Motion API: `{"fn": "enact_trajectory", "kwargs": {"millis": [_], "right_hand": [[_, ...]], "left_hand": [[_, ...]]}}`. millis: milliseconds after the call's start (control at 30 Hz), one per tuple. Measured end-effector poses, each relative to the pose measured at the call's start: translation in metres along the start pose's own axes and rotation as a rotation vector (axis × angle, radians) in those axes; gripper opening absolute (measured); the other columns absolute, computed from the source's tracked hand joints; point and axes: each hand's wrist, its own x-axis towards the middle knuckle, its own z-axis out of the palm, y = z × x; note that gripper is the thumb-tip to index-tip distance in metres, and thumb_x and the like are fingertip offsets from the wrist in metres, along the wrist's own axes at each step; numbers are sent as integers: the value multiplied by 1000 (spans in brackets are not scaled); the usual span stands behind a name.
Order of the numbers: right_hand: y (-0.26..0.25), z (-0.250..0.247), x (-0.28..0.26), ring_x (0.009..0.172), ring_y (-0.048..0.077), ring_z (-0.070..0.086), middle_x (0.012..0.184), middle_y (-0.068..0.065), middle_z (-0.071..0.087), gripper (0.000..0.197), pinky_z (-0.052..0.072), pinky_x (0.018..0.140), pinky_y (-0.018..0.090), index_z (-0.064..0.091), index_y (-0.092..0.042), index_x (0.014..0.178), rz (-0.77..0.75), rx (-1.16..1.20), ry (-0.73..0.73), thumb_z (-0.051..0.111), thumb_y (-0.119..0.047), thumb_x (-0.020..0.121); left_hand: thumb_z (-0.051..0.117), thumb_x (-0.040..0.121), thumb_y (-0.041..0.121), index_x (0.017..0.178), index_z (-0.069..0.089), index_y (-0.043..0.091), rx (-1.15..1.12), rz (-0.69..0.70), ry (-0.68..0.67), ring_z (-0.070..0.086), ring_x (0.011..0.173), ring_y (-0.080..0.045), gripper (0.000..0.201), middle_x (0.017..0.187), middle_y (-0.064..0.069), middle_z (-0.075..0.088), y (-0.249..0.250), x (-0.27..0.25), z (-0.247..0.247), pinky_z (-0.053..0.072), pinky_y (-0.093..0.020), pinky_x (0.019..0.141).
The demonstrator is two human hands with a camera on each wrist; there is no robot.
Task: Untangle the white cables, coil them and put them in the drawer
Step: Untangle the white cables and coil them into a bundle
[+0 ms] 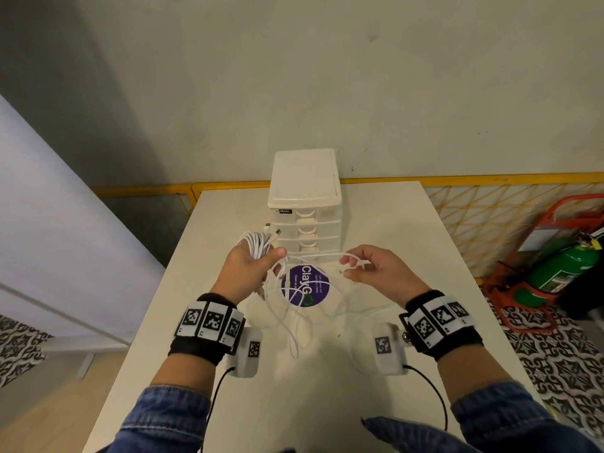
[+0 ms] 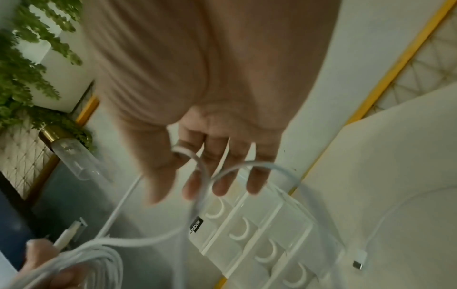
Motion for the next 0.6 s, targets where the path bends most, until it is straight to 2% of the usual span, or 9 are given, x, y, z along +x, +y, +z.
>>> {"fn": "enact_trajectory", "kwargs": {"millis": [67, 133, 200, 267, 333, 433, 467, 533, 600], "right_hand": [[1, 3, 4, 68, 3, 61, 79, 2, 68, 21, 47, 65, 16, 60, -16, 71, -23, 23, 98, 65, 0, 82], [1, 2, 8, 61, 6, 61, 71, 6, 66, 19, 47, 62, 20, 60, -15, 71, -30, 32, 201, 65, 0, 82], [5, -4, 12, 60, 8, 60, 69, 1, 64, 14, 47, 62, 24, 62, -16, 73, -89, -122, 358, 70, -7, 79], [8, -10, 13, 60, 11, 57, 67, -3, 62, 14, 46, 61, 23, 63, -19, 77, -115, -374, 484, 75, -25, 76], [7, -8, 13, 54, 16, 60, 62, -1, 64, 20, 47, 57, 25, 64, -17, 80, -15, -378, 448, 70, -37, 80], [-4, 4, 11, 55, 24, 66, 74, 16, 70, 13, 52, 57, 31, 64, -8, 91, 181, 99, 259, 55, -17, 92], [-8, 5, 9, 57, 24, 67, 73, 16, 69, 10, 54, 59, 32, 61, -7, 94, 204, 251, 238, 51, -10, 93], [-13, 2, 8, 52, 22, 63, 65, 9, 64, 9, 55, 55, 29, 59, -9, 95, 187, 386, 242, 51, -5, 93], [-17, -1, 7, 42, 18, 48, 61, 6, 57, 7, 43, 42, 24, 60, -11, 95, 150, 338, 223, 55, -8, 92]], "left_hand": [[73, 81, 16, 82, 56, -3, -78, -39, -109, 48, 36, -9, 26, 46, 1, 57, 3, -5, -1, 38, -18, 36], [78, 76, 13, 77, 56, 0, -82, -20, -215, 45, 35, -9, 25, 49, -4, 56, 6, -10, -3, 36, -17, 36], [78, 75, 14, 75, 56, 3, -32, 2, -262, 46, 39, -10, 25, 52, -6, 57, 13, -13, -6, 37, -18, 37], [77, 77, 13, 76, 56, 5, -13, 28, -250, 48, 42, -9, 23, 53, -4, 57, 17, -12, -7, 39, -17, 40], [77, 77, 9, 78, 55, 5, -26, 52, -245, 49, 42, -6, 22, 51, 2, 55, 21, -9, -6, 38, -15, 42], [79, 75, 7, 73, 55, 5, 14, 77, -291, 50, 43, -5, 24, 47, 6, 55, 22, -7, -2, 40, -14, 45], [80, 74, 9, 71, 56, 5, 45, 82, -291, 51, 44, -5, 24, 48, 5, 56, 20, -6, -2, 41, -15, 48], [81, 72, 14, 71, 58, 3, 113, 96, -252, 53, 51, -5, 26, 58, 0, 59, 14, -3, -3, 43, -18, 54], [81, 72, 15, 73, 59, 1, 163, 121, -188, 53, 55, -5, 27, 67, -9, 60, 8, -1, -3, 44, -18, 57]]}}
